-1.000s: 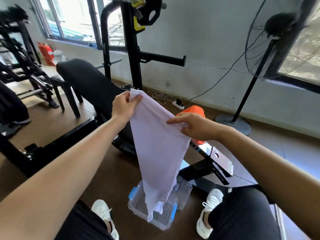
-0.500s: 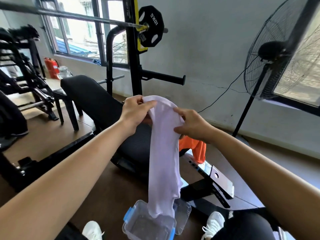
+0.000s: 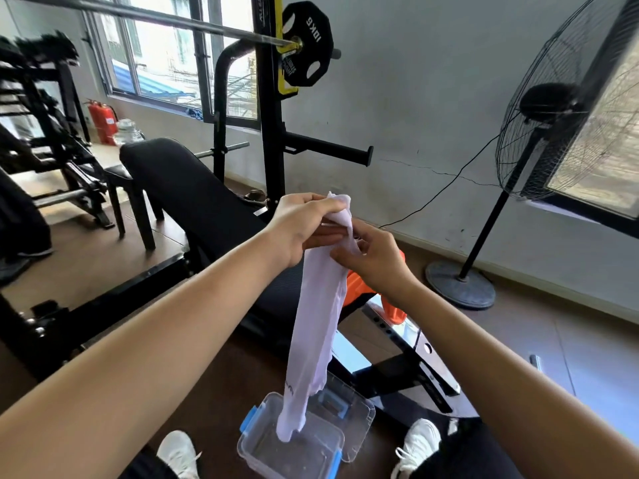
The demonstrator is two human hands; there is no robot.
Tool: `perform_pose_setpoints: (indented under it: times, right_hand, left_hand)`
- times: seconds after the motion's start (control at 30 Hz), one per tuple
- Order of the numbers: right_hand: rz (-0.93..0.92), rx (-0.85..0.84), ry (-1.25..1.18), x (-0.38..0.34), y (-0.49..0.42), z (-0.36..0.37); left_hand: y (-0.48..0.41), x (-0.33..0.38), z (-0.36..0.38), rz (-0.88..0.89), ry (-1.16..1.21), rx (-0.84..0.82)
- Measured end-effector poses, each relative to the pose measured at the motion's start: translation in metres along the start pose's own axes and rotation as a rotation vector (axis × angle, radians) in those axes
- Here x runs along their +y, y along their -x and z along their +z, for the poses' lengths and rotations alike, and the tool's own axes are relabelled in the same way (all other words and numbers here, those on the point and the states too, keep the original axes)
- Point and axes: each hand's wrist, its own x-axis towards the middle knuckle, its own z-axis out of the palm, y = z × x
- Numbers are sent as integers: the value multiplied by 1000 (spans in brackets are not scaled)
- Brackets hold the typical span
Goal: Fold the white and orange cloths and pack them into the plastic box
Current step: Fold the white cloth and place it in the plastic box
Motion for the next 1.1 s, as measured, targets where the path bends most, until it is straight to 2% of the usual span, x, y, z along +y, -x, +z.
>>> perform_pose_setpoints:
  times: [0.17, 0.33, 0.4, 0.47, 0.53, 0.63, 0.73, 0.8, 0.9, 1.1]
  right_hand:
    - [24, 2, -6, 11, 7, 9]
    - [116, 18, -75, 24, 9, 12]
    - [151, 46, -136, 27, 9, 6]
    - [173, 52, -209, 25, 11, -2]
    - [182, 28, -276, 23, 14, -11]
    - [182, -3, -293, 25, 16, -20]
    - [186, -11, -294, 28, 19, -29]
    - [198, 4, -275, 29, 20, -36]
    - [219, 106, -231, 36, 21, -47]
    - [273, 429, -150, 53, 32, -57]
  left_hand:
    - [-5, -5, -3, -41, 103, 11]
    - [-6, -10, -14, -21, 73, -64]
    - [-10, -20, -29, 17, 113, -4]
    - [-13, -43, -45, 39, 109, 130]
    - [-11, -76, -54, -26, 65, 158]
    - [1, -127, -52, -145, -22, -20]
    - [15, -159, -38, -142, -113, -226]
    - [19, -173, -26, -122, -130, -242]
    - [22, -190, -14, -104, -123, -151]
    - [26, -213, -5, -12, -223, -179]
